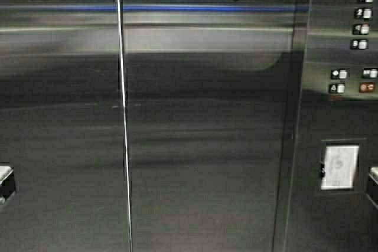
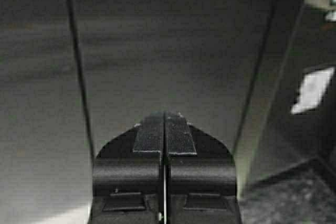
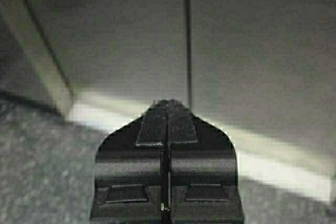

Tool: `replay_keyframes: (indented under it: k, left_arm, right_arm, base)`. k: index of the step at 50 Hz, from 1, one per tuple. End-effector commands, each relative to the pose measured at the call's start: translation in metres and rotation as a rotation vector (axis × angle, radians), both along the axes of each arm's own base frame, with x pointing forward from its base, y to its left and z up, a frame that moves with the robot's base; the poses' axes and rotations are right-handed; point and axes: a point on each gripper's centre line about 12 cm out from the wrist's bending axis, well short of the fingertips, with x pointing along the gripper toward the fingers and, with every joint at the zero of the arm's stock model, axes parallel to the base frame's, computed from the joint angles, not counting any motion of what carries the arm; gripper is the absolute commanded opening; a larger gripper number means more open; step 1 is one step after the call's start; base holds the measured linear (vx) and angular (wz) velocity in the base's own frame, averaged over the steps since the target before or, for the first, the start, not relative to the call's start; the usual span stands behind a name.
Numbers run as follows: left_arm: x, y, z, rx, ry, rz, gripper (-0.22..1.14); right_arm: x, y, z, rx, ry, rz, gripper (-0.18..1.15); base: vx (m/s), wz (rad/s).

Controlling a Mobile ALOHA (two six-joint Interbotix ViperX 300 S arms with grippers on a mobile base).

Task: Navigate to elevator, push the call button, then enter the elevator

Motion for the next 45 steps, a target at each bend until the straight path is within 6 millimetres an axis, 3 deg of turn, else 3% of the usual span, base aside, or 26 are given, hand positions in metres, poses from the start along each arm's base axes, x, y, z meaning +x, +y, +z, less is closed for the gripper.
replay_keyframes:
  k: [1,15,32,45]
  left_arm:
    - [0.001,-0.001,0.011,-0.007,-0.038,-0.002,0.03]
    - [-0.006,0.001,0.022,-0.010,-0.087,-0.003,0.03]
    - [0.003,-0.001,0.038,-0.022,-0.110,0.002,0.03]
    - [0.026,-0.006,0.007,0.025,0.042,0.002,0.03]
  right_arm:
    - [0.003,0.000,0.005,0.003,-0.023,0.002,0.06]
    - [0.001,0.001,0.013,0.009,-0.080,0.023,0.06]
    - [0.003,-0.011,0.022,0.020,-0.103,-0.010,0.06]
    - [0.009,-0.007,0.043,0.046,-0.161,-0.006,0.06]
  base:
    - [-0.24,0.00]
    - [-0.22,0.05]
    - [-0.09,0.13]
    - [-0.06,0.15]
